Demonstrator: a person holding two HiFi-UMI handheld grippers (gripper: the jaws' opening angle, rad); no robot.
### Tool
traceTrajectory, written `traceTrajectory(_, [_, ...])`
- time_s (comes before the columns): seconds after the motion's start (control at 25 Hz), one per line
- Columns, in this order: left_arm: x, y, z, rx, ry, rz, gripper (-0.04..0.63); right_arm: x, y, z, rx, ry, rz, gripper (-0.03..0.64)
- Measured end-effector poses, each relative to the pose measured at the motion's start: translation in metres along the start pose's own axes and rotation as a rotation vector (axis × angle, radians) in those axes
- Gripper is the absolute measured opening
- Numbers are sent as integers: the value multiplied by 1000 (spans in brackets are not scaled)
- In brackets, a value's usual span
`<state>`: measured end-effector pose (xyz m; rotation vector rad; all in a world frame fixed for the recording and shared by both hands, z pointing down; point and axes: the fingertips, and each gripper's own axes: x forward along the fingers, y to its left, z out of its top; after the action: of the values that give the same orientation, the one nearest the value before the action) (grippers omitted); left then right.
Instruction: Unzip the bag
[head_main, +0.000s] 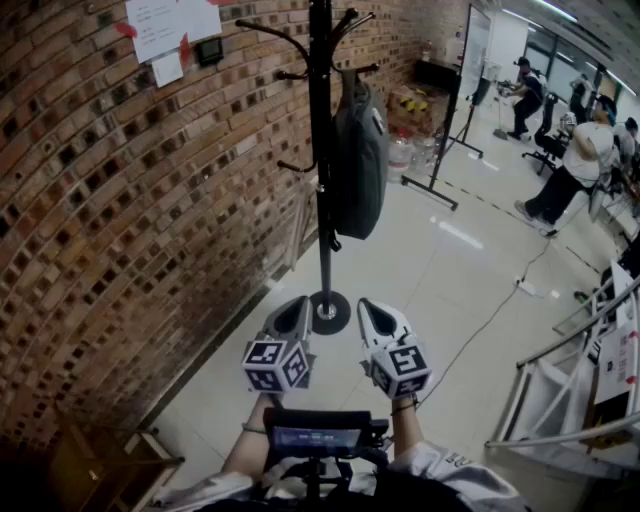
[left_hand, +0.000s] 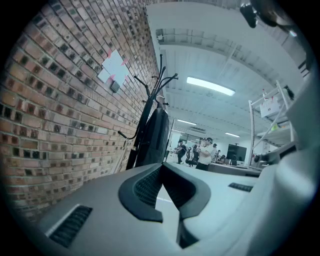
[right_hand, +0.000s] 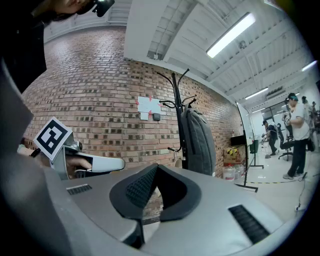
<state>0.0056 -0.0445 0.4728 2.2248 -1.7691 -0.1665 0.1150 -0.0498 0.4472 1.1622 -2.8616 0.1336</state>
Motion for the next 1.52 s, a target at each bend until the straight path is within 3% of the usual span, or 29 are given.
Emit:
traceTrajectory(0.4, [30, -2, 1, 13, 14, 7, 8, 18, -14, 4, -28, 20, 30, -8])
traceTrajectory(0.6, [49, 1, 7, 1, 14, -27, 8, 32, -24, 2, -48, 3, 21, -8])
traceTrajectory(0.92, [91, 31, 27, -2, 28, -87, 8, 78, -36, 28, -61, -35, -50, -8])
traceTrajectory(1.32, [137, 75, 58, -8, 34, -179, 8, 143, -64, 69, -209, -107, -167, -8])
traceTrajectory(1.52, [153, 87, 65, 42, 50, -259, 8, 167, -82, 97, -270, -128, -244, -6])
